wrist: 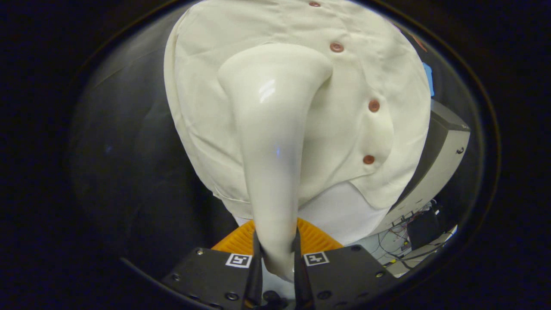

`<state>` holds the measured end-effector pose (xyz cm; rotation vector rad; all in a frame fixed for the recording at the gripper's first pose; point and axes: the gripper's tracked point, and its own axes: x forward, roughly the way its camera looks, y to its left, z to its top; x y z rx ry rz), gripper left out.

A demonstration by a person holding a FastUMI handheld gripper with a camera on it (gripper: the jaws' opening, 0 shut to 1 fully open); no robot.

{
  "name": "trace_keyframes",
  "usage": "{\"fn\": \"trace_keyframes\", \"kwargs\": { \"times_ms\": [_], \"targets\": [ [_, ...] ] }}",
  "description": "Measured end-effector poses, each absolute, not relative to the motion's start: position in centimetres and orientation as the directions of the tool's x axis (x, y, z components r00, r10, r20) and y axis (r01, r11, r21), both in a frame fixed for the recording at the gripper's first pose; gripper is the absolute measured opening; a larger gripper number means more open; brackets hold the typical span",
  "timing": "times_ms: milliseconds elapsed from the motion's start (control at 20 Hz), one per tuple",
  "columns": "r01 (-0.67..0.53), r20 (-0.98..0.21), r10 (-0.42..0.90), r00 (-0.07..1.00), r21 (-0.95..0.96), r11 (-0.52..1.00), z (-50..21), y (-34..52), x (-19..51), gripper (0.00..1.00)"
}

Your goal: Iron the clothes twice with a garment steamer, once on the left side and once on the right side.

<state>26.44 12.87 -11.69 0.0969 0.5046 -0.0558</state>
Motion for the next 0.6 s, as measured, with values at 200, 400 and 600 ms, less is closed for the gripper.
{"fn": "trace_keyframes", "kwargs": {
  "times_ms": [200,400,600],
  "targets": [
    [0.067,-0.517,-0.010,0.856,0.092,0.993,-13.6,13.1,25.7,0.29],
    [0.049,-0.550,0.019,0.835,0.109,0.993,-15.4,13.5,24.2,0.30],
    [0.032,-0.578,0.044,0.815,0.122,0.992,-16.8,13.7,21.7,0.30]
  ]
}}
